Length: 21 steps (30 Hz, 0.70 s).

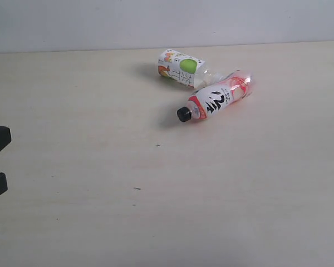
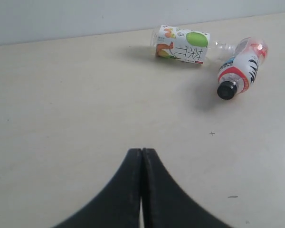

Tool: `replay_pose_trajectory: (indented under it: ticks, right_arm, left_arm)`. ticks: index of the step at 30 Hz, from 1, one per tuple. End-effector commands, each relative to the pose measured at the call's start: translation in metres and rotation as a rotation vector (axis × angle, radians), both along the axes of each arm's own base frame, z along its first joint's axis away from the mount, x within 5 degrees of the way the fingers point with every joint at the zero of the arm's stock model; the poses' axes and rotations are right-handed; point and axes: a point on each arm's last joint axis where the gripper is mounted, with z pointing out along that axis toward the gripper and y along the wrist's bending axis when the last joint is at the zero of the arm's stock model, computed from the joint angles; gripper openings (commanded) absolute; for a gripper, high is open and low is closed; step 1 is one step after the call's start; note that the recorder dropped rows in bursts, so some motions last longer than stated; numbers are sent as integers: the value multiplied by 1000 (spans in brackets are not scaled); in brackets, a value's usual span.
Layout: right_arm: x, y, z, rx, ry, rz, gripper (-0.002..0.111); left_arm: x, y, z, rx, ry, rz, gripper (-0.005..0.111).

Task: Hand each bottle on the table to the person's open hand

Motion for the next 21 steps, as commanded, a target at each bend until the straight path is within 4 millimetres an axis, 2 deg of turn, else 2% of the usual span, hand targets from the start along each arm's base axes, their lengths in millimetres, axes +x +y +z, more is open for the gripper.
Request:
replay_pose_trajectory:
  ticks: [1,6,10,18,21]
  right_arm:
    - [1,-1,5,5,-73,-11,0]
    - [2,-2,11,46,-126,-24,0]
    - [2,0,13,168,-111,-26,0]
    - [3,-3,23,302,-193,-61,0]
    - [3,-7,31,443,-240,-97,0]
  left_arm:
    - [-1,1,0,-14,2,9,0]
    - [-1,1,0,-14,2,9,0]
    - [-1,1,0,-14,2,9,0]
    - [-1,1,0,-14,2,9,0]
    - [-1,1,0,-14,2,9,0]
